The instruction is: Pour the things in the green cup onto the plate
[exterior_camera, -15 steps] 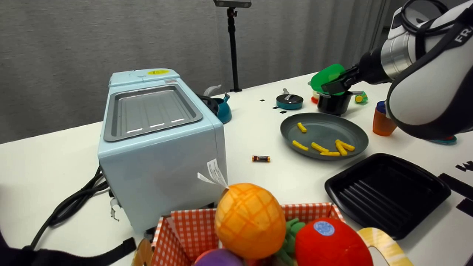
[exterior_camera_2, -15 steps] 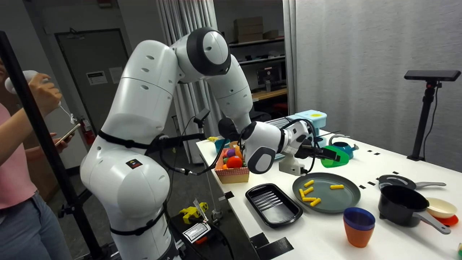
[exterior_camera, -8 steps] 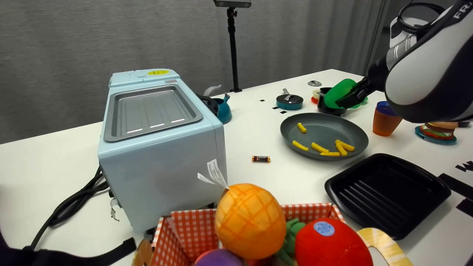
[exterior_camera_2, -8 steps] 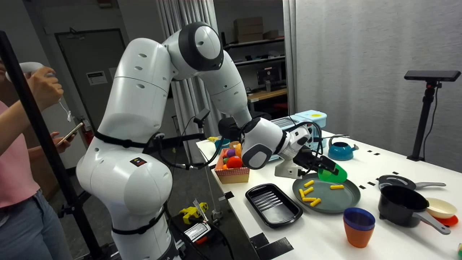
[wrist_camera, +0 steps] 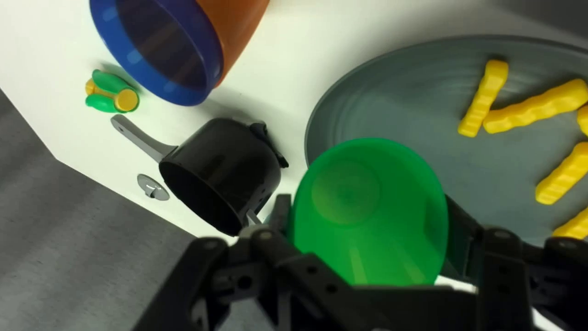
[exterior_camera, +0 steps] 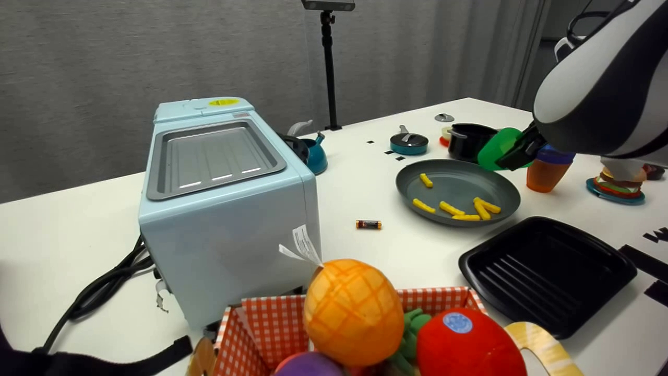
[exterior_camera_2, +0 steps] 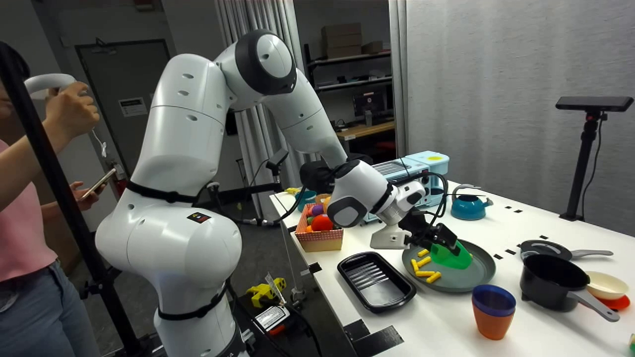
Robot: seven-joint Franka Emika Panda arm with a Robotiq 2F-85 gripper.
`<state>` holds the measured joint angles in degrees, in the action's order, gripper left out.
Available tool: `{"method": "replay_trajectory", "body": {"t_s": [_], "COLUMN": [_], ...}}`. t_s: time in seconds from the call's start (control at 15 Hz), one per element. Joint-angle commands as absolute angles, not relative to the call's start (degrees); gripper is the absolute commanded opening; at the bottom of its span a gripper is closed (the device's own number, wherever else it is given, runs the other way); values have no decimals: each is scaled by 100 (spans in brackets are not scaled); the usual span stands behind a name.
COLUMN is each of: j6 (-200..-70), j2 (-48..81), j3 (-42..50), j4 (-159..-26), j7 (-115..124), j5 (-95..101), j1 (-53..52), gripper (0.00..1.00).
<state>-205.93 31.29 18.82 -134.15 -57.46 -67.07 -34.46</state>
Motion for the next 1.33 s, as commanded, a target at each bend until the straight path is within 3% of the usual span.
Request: {"method": "replay_trajectory", "body": {"t_s": [0.0,0.47,1.27], "j6": [-20122,-19326,-19128], "j2": [2960,3106,3296], "j3": [2192,2723,3422], "j4": [-13506,-13752,-13924], "j7": [-6577,-7624,-7626], "j5": [-7330,-8190,-8137], "j1": [-3810,-4303,-4991], "gripper": [50,50,50]}}
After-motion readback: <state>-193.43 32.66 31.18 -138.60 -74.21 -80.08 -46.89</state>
